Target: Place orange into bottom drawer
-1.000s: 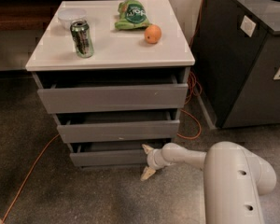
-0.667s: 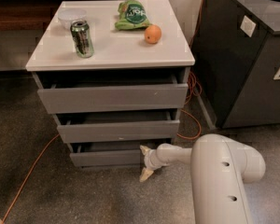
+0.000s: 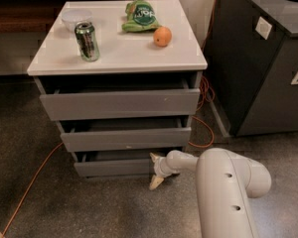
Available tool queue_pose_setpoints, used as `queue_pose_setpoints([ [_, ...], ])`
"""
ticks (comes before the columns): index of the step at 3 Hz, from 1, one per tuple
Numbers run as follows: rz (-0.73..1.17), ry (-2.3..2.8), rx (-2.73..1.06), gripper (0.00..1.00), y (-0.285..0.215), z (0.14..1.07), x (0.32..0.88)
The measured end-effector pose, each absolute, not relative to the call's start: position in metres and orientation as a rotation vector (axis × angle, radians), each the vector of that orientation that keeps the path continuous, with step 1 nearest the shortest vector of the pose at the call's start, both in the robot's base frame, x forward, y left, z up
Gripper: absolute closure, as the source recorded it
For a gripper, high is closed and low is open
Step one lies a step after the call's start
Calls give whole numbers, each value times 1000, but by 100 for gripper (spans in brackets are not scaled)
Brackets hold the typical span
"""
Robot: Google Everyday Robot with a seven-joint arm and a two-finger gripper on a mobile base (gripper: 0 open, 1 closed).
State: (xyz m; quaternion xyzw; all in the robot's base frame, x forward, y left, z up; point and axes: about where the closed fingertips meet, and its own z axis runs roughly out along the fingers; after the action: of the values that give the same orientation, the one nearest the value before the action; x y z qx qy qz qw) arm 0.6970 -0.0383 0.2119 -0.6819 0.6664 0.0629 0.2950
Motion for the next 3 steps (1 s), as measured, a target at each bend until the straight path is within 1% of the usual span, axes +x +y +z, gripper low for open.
queue_pose_setpoints([
  [2,173,1732,-1808,0,-42,200,745],
  [3,160,1739,-1817,24,-43,185,753],
])
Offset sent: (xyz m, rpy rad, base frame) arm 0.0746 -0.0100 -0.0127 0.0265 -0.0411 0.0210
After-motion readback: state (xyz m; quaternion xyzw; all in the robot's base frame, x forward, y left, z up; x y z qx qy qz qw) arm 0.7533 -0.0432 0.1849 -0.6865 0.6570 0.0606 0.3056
